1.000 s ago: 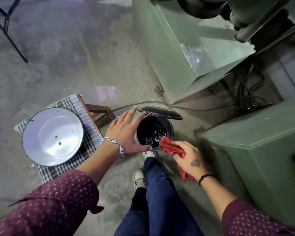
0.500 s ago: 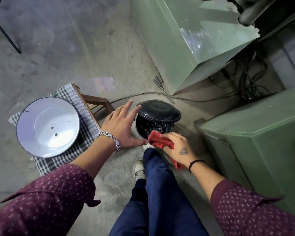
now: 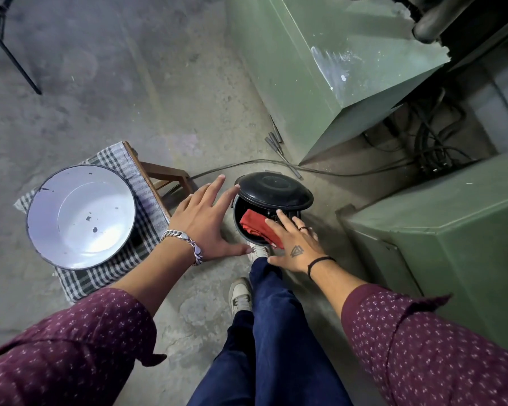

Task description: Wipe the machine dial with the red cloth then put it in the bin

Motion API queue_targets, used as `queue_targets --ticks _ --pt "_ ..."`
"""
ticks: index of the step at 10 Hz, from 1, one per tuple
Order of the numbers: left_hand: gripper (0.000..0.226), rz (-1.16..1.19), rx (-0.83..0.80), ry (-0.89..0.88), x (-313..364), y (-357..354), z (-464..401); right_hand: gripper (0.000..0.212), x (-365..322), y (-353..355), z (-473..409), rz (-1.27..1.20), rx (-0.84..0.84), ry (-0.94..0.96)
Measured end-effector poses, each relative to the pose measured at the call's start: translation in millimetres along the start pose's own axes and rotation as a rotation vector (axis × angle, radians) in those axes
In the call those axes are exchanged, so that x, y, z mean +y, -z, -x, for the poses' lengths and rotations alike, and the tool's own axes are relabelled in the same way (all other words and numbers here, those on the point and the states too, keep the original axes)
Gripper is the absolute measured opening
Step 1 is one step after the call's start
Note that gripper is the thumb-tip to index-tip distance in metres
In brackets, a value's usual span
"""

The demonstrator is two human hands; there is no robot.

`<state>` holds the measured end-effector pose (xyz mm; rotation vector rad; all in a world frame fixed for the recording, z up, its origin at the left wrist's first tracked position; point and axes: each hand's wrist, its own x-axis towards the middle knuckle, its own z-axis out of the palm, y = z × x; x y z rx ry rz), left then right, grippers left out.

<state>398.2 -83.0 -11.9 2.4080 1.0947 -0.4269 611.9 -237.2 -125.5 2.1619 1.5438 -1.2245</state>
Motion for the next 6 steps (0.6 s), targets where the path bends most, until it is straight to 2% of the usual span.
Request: queue_targets --ticks 2,5,6 --pt "0.145 -0.038 0.005 -0.023 5 9 5 0.115 5 5 26 -0.014 0.085 -0.044" --pt "0.156 -0.163 0.036 -0.080 27 58 27 0.120 -15 61 81 -0.003 0.283 -0.004" --pt "0.157 -0.181 0.161 -0.093 42 93 35 0.124 -24 101 111 0.001 0.427 0.003"
